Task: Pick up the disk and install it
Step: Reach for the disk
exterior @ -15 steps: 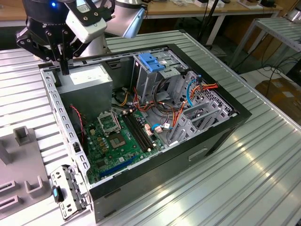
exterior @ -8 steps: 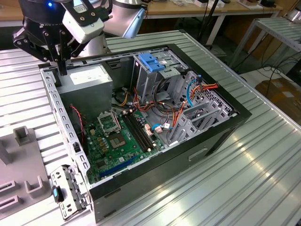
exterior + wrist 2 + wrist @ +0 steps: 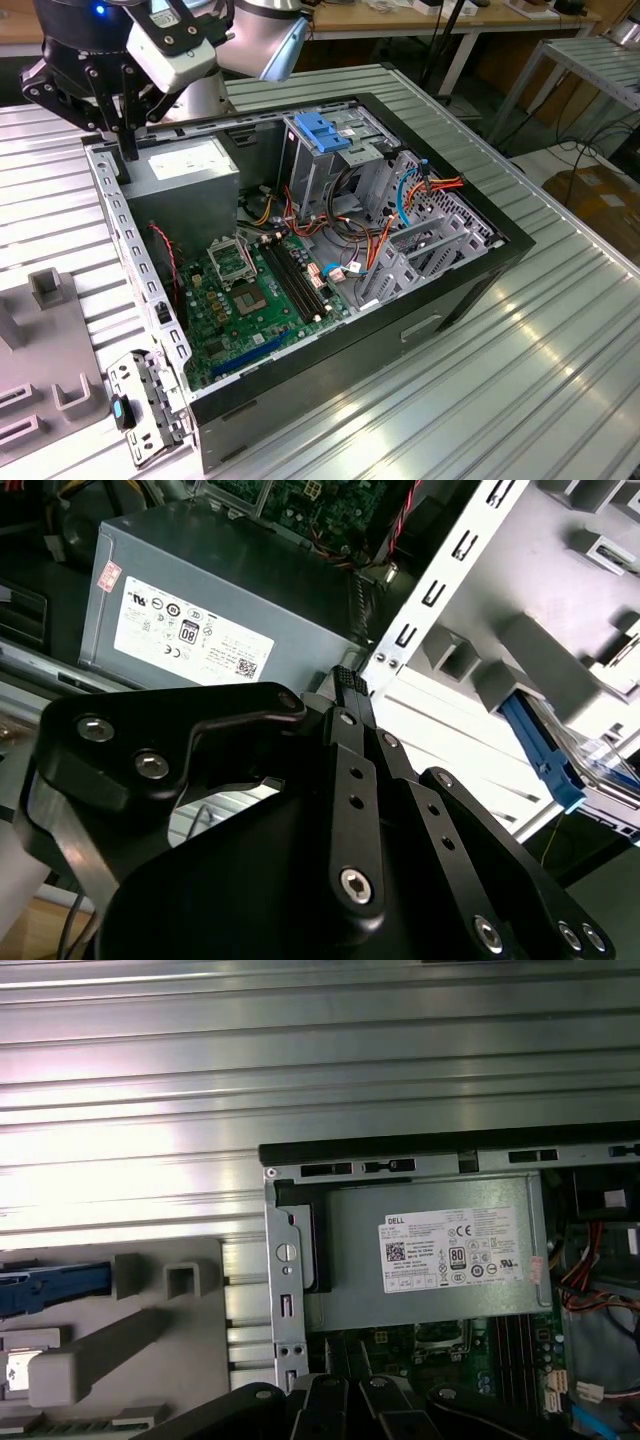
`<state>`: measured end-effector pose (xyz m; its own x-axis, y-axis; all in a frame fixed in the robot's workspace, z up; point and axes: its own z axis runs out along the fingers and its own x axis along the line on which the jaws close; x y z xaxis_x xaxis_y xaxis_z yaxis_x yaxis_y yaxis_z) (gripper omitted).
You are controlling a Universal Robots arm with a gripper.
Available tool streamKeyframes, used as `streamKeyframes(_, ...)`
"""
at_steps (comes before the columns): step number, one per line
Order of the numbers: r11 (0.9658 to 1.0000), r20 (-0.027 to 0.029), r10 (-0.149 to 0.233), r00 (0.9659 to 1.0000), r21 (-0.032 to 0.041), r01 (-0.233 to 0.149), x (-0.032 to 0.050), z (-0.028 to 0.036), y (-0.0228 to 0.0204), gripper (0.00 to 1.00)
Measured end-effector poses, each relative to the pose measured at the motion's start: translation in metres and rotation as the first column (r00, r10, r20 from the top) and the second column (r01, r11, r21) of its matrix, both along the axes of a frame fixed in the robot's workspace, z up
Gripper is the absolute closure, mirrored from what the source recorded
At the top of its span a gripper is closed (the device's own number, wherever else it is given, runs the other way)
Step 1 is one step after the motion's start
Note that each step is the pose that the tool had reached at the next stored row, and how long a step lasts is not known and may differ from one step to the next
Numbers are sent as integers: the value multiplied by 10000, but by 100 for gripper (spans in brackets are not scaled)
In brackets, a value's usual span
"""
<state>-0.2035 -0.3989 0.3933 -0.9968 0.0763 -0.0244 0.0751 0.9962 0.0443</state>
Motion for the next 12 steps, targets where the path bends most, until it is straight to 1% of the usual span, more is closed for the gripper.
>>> streamKeyframes(12,10000,0,0,10000,0,0,-58,0,0,89)
